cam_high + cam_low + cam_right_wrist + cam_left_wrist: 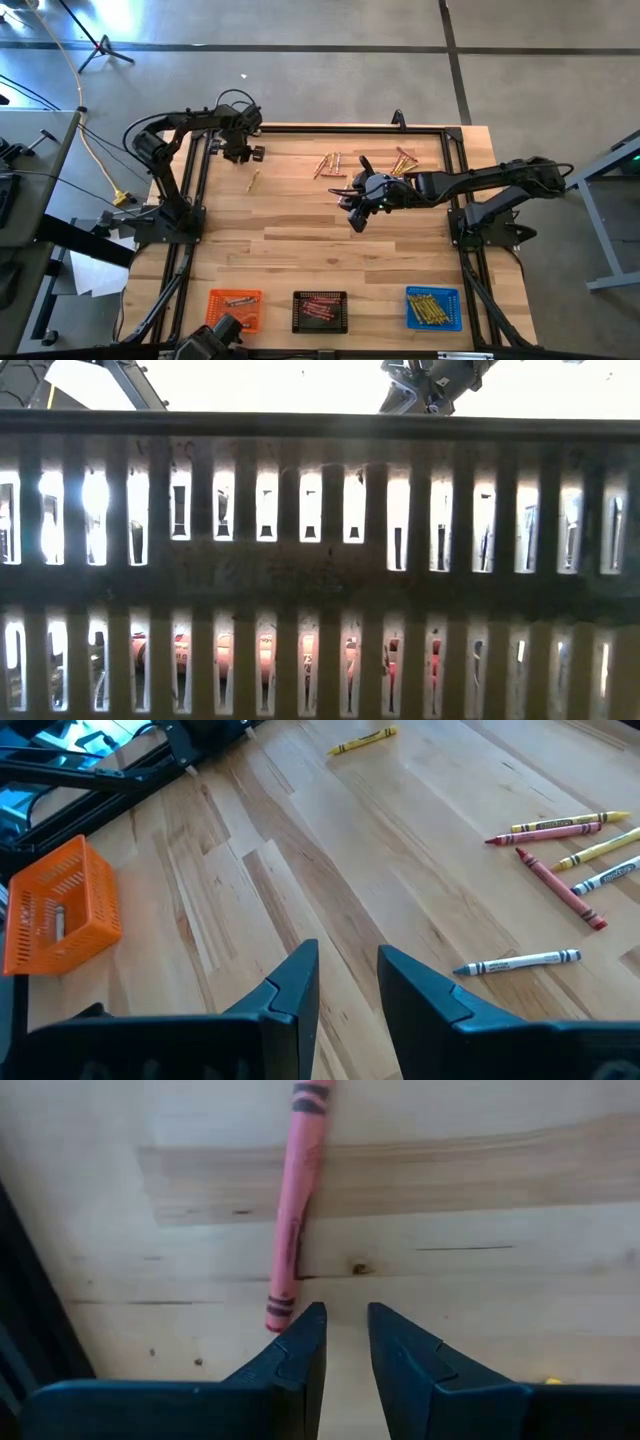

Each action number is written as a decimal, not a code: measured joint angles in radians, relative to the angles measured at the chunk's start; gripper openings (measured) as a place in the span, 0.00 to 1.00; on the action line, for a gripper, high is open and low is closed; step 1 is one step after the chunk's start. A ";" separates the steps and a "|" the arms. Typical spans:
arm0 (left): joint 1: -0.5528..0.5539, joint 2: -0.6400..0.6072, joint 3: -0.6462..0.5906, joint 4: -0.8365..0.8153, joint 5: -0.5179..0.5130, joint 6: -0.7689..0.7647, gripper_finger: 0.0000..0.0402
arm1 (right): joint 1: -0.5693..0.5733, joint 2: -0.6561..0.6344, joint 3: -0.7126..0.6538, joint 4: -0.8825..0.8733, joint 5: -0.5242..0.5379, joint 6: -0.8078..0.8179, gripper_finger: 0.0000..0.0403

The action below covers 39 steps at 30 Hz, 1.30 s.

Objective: Sort crayons
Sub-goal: Put the red crayon into the black bin

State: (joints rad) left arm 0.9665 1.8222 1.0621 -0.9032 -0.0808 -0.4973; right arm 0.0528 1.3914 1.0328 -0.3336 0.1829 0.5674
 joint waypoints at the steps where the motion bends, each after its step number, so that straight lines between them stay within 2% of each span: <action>1: -0.004 0.001 0.001 0.002 0.005 0.009 0.17 | 0.000 0.000 0.000 0.000 -0.006 0.000 0.22; 11: -0.040 -0.006 0.053 0.011 0.010 0.063 0.17 | -0.001 0.000 0.000 0.000 -0.034 -0.051 0.22; 22: 0.027 -0.007 0.079 -0.041 -0.167 0.062 0.17 | -0.002 0.000 0.000 0.000 -0.034 -0.044 0.22; 31: 0.074 -0.006 0.079 -0.080 -0.077 0.099 0.17 | -0.003 0.000 0.000 0.000 -0.033 -0.045 0.22; 39: 0.074 0.035 0.079 -0.090 -0.056 0.109 0.17 | -0.003 0.000 0.000 0.000 -0.033 -0.039 0.22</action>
State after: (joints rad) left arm 1.0404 1.8569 1.1408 -0.9934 -0.1366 -0.3881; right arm 0.0502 1.3914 1.0328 -0.3332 0.1497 0.5280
